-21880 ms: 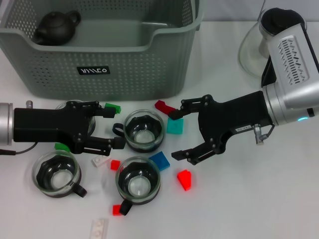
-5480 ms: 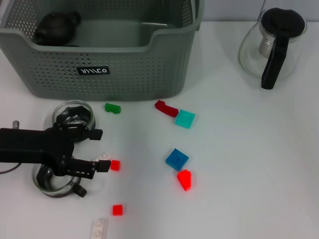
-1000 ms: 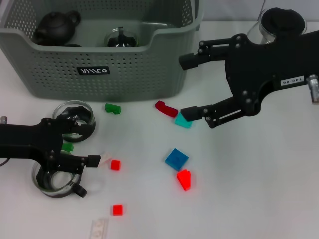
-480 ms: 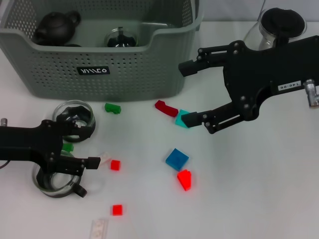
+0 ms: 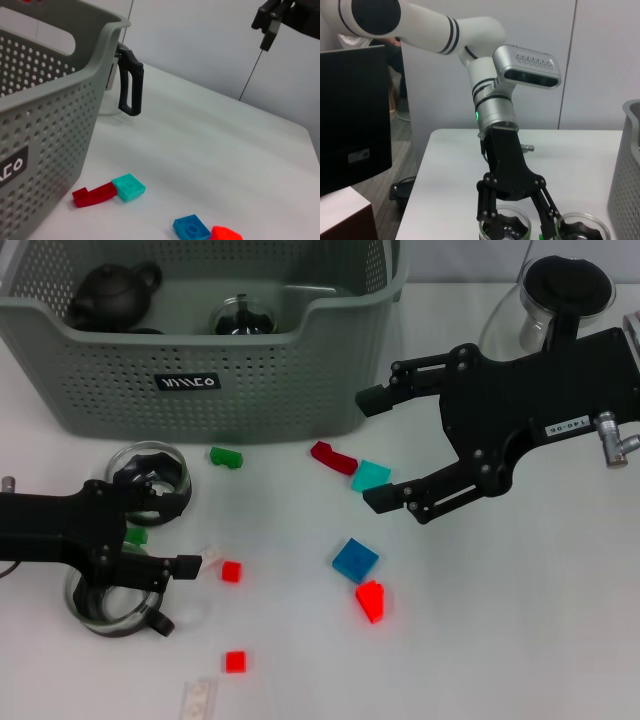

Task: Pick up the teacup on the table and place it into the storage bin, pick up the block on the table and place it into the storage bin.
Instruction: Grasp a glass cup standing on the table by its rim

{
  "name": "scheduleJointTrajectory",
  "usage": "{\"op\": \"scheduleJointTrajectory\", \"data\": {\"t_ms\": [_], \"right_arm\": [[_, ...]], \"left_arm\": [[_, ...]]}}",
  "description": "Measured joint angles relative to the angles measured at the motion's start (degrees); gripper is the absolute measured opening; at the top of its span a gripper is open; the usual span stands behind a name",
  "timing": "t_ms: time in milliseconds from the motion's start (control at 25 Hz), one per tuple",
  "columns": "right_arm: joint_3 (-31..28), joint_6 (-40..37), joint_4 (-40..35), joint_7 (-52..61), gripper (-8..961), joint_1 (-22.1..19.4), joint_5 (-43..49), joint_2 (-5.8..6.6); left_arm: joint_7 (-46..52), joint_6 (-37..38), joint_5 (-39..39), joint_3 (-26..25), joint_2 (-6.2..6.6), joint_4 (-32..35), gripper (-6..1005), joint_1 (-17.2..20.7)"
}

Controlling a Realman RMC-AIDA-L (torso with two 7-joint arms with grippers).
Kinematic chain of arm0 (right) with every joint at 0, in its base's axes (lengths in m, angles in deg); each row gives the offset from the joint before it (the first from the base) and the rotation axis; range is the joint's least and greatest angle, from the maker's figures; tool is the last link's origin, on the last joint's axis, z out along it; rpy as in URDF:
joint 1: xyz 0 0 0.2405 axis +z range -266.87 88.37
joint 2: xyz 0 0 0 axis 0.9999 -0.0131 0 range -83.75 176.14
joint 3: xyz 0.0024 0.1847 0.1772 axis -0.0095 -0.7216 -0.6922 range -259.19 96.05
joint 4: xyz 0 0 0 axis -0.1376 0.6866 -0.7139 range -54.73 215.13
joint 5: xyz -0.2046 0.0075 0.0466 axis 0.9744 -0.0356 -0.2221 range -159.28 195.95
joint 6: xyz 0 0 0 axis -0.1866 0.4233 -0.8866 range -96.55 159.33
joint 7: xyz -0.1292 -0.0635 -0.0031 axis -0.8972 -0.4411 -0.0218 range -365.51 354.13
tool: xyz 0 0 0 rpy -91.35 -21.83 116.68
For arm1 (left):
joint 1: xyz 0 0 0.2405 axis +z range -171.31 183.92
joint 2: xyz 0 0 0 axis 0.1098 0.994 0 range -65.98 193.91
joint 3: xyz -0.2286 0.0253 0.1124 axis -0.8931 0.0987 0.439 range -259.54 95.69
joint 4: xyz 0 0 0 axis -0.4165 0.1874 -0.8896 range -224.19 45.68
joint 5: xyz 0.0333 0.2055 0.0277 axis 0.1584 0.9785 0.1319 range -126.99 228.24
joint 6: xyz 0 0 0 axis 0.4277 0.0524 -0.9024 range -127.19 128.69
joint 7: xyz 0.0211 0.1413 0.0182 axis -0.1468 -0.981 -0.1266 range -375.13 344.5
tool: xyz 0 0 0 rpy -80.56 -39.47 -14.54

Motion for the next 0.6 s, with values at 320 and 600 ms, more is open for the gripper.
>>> {"op": "scheduleJointTrajectory", "data": {"t_ms": [320,600], "right_arm": [[0.15,-0.16,0.96,-0.04,927,0.47,0.21,0.39],[0.13,-0.25,2.25,-0.04,928,1.27,1.82,0.53]], "left_arm": [[0.0,0.09,0.06,0.07,0.03,-0.01,902,-0.36],[-0.01,-0.03,-0.17,0.0,0.11,0.01,903,-0.35]]}}
